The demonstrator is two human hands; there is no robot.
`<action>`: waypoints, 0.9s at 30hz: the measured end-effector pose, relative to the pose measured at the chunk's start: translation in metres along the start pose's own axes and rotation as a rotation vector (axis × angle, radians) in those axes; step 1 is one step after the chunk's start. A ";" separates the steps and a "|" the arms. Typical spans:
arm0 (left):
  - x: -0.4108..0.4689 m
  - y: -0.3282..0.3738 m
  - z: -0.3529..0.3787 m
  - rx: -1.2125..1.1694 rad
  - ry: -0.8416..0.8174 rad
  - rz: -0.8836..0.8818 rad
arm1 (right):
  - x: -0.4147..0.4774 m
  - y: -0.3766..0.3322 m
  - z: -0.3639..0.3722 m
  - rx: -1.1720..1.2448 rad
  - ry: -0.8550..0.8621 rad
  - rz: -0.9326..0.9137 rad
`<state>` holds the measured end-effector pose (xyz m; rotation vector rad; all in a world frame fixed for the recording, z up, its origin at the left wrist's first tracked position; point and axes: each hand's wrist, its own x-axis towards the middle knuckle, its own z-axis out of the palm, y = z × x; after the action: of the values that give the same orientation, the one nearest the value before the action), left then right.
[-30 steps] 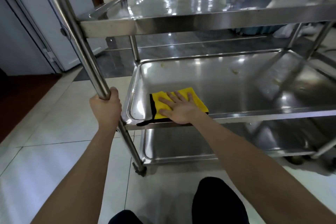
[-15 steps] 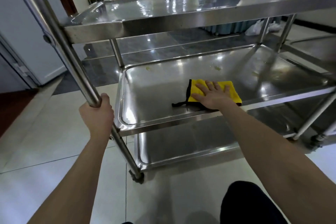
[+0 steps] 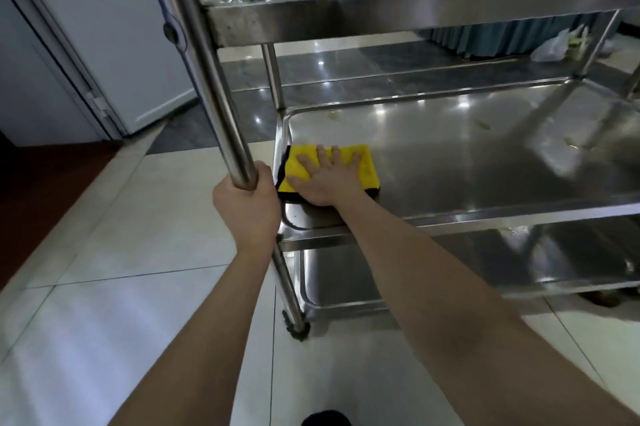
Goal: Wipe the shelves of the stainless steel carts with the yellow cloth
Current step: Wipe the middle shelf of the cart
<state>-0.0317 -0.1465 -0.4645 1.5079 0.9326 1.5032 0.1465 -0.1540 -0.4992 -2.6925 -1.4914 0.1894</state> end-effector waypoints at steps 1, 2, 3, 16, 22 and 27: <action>0.000 0.001 0.000 0.007 0.005 -0.006 | -0.006 -0.006 0.004 -0.002 -0.003 -0.027; 0.000 0.002 0.000 0.002 0.010 -0.024 | -0.013 -0.008 0.008 -0.003 -0.007 -0.056; 0.000 0.003 0.000 -0.003 0.010 -0.047 | -0.023 -0.006 0.010 0.001 -0.017 -0.091; 0.006 0.004 -0.011 0.019 -0.092 -0.171 | -0.121 0.187 -0.033 0.052 -0.120 0.079; -0.006 0.019 -0.010 0.087 -0.051 -0.154 | -0.129 0.255 -0.036 0.035 -0.097 0.217; -0.079 0.029 0.004 0.279 0.309 0.317 | -0.121 0.256 -0.026 0.048 -0.078 0.182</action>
<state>-0.0303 -0.2301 -0.4709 1.7119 1.1620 1.9389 0.3014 -0.3921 -0.4916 -2.8111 -1.2403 0.3374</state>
